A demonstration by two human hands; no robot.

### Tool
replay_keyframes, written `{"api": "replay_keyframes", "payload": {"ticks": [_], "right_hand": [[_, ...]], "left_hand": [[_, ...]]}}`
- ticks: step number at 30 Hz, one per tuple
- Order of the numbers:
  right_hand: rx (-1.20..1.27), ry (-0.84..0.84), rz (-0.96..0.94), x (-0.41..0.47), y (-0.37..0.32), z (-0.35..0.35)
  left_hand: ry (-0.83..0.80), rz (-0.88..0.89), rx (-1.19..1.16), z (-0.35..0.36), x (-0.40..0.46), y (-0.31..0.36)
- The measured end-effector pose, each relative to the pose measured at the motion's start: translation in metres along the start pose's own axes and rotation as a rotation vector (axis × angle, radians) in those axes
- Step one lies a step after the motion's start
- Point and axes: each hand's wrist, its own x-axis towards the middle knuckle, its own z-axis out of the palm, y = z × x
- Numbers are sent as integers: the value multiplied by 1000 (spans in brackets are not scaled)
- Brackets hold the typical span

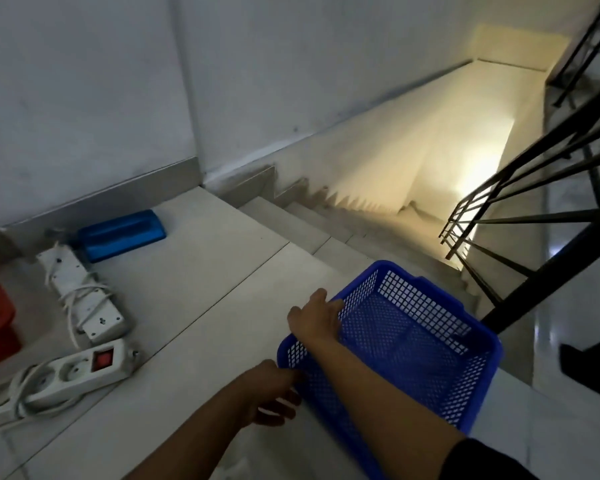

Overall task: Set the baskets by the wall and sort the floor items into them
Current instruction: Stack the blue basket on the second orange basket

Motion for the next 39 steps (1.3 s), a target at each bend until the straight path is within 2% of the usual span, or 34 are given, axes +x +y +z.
{"api": "replay_keyframes", "payload": {"ticks": [4,10,13,15,18,20,22,25,28,31,34,36,39], "right_hand": [[107,-48,-100,-2,-12,16],[249,-334,-350,-4,-44,37],[155,-280,-434,0,-45,40],[65,-112,-482,5,-37,37],[-136,202,-479,15,-21,28],[-279,279,-424,22,-8,22],[-382,289,-340,27,2,17],[-398,239,-185,31,12,12],[-423,170,-103,33,17,7],[-403,214,-110,34,12,-5],[-286,245,-254,32,-11,-17],[-140,209,-348,28,-36,-21],[-46,120,-441,22,-81,-16]], "left_hand": [[115,70,-315,-16,0,-5],[384,255,-605,-75,-7,-15],[501,360,-701,-106,-11,-25],[557,397,-729,-125,-10,-35],[622,427,-706,-144,-9,-50],[617,406,-670,-148,-6,-58],[580,317,-574,-147,-7,-64],[470,177,-251,-135,-11,-70],[577,244,-82,-127,-9,-69],[656,329,-90,-132,-14,-60],[735,364,-156,-162,-29,-52],[825,358,-207,-192,-47,-54],[949,356,-312,-238,-75,-71]]}}
